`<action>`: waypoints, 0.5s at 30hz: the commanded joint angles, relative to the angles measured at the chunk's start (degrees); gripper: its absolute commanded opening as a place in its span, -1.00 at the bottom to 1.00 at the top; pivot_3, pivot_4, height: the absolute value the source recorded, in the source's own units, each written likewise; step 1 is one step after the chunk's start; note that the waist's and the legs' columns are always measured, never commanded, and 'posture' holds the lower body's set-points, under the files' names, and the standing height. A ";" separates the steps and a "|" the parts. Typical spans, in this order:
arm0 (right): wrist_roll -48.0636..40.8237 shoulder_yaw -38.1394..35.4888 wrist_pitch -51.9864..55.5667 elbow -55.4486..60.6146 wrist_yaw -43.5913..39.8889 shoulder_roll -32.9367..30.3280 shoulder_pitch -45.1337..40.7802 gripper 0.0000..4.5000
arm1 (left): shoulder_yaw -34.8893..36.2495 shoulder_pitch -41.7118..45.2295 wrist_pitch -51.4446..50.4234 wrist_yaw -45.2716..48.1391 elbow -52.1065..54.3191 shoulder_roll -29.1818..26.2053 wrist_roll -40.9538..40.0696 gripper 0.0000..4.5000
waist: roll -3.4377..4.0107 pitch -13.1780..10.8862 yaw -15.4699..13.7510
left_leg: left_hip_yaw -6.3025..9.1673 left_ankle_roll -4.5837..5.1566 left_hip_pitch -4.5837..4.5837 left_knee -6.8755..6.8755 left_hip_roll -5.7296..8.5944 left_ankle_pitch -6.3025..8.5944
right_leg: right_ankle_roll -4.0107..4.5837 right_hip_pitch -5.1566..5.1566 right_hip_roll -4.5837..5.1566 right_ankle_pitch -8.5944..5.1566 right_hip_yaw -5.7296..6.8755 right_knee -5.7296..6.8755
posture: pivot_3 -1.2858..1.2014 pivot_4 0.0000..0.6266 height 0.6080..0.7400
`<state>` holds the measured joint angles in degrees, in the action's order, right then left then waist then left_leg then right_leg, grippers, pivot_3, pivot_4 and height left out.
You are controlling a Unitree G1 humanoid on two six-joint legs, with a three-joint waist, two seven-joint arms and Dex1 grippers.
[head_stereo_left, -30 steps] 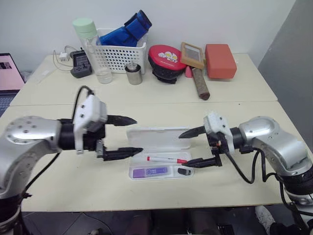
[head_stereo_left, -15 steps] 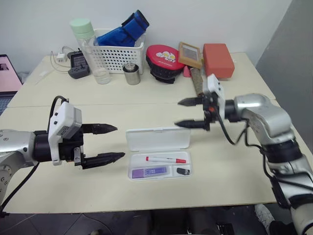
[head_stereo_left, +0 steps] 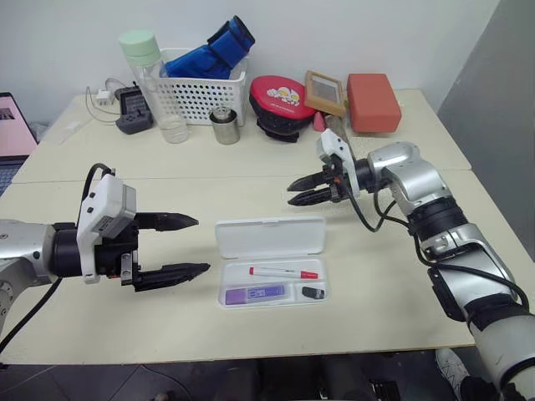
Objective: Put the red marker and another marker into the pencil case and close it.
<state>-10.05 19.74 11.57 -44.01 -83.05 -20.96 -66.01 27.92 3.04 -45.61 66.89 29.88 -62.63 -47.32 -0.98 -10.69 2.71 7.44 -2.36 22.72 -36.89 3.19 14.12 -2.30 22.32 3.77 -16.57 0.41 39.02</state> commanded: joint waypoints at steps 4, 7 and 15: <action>5.01 -0.83 -8.92 -11.76 -1.24 3.18 -5.70 -0.99 | 2.22 0.15 0.02 -0.33 2.05 -0.99 -1.69 1.00 | 0.00 0.00 0.33 | 0.03 -0.09 0.02 0.00 -0.01 -0.04 | 0.00 0.00 -0.04 0.00 -0.01 -0.03 | 0.03 -0.52 1.00; 6.16 -1.29 -10.38 -14.05 -1.73 3.91 -6.45 -0.99 | 2.55 -0.07 -0.30 -0.43 2.44 -1.12 -2.08 1.00 | 0.01 0.00 0.35 | 0.02 -0.10 0.02 0.00 -0.01 -0.04 | 0.00 0.00 -0.04 0.00 -0.03 -0.04 | 0.03 -0.52 1.00; 7.28 -0.63 -9.70 -9.68 -6.31 4.19 -4.51 -0.99 | 1.96 0.13 0.06 -0.34 1.60 -1.70 -1.80 1.00 | 0.02 -0.01 0.42 | 0.02 -0.11 0.01 0.00 -0.02 -0.05 | 0.00 0.01 -0.05 0.00 -0.05 -0.02 | 0.03 -0.52 1.00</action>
<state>-2.83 19.40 1.93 -57.63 -86.24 -16.72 -70.29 28.00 2.74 -45.92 66.74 31.22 -63.02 -48.84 -0.95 -10.70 3.13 7.46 -2.47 22.73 -36.89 3.18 14.07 -2.30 22.33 3.72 -16.57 0.37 39.00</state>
